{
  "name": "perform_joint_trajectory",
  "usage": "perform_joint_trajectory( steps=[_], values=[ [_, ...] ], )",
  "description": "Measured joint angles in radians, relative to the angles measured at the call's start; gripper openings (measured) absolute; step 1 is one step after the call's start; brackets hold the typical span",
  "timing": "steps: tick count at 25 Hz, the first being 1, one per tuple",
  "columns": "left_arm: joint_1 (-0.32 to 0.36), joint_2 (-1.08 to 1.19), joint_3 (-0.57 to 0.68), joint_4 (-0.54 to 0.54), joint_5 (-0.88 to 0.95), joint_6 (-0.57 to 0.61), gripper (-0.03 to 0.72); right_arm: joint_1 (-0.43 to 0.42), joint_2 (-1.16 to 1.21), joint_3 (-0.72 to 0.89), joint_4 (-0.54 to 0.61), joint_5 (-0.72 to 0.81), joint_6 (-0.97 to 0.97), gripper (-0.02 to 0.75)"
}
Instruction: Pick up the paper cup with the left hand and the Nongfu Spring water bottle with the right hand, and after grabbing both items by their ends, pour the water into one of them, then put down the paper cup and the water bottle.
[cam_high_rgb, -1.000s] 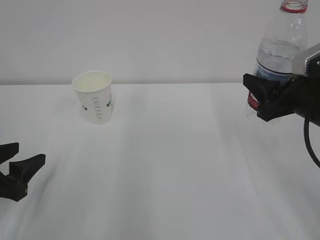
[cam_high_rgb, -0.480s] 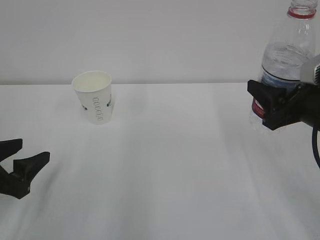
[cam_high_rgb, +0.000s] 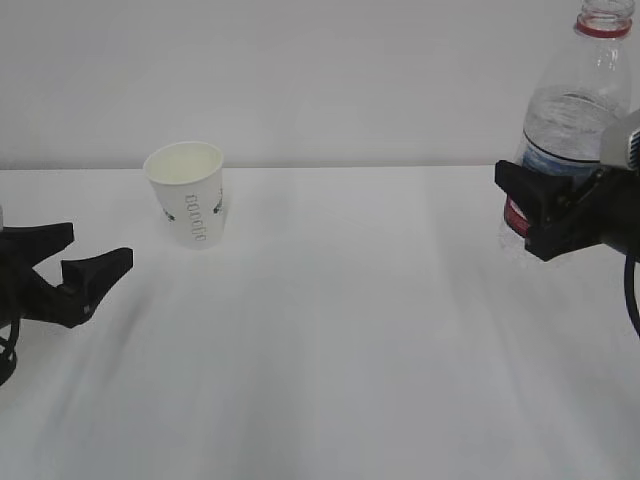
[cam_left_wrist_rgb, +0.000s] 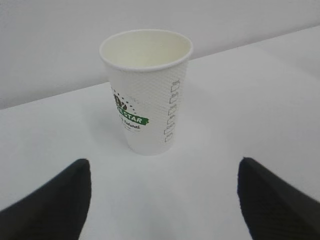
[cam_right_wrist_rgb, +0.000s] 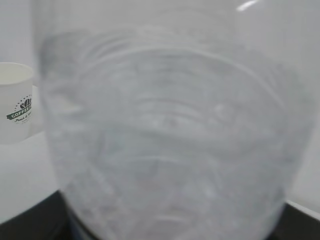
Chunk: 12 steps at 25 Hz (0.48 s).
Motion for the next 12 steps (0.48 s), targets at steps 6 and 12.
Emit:
perform_joint_trajectory(
  steps=[6, 12],
  values=[
    [0.0, 0.074, -0.07, 0.002, 0.0, -0.028, 0.691, 0.0, 0.0, 0.0, 0.0, 0.0, 0.0, 0.461],
    [0.0, 0.159, -0.146, 0.012, 0.0, -0.03, 0.691, 0.0, 0.0, 0.0, 0.0, 0.0, 0.0, 0.461]
  ],
)
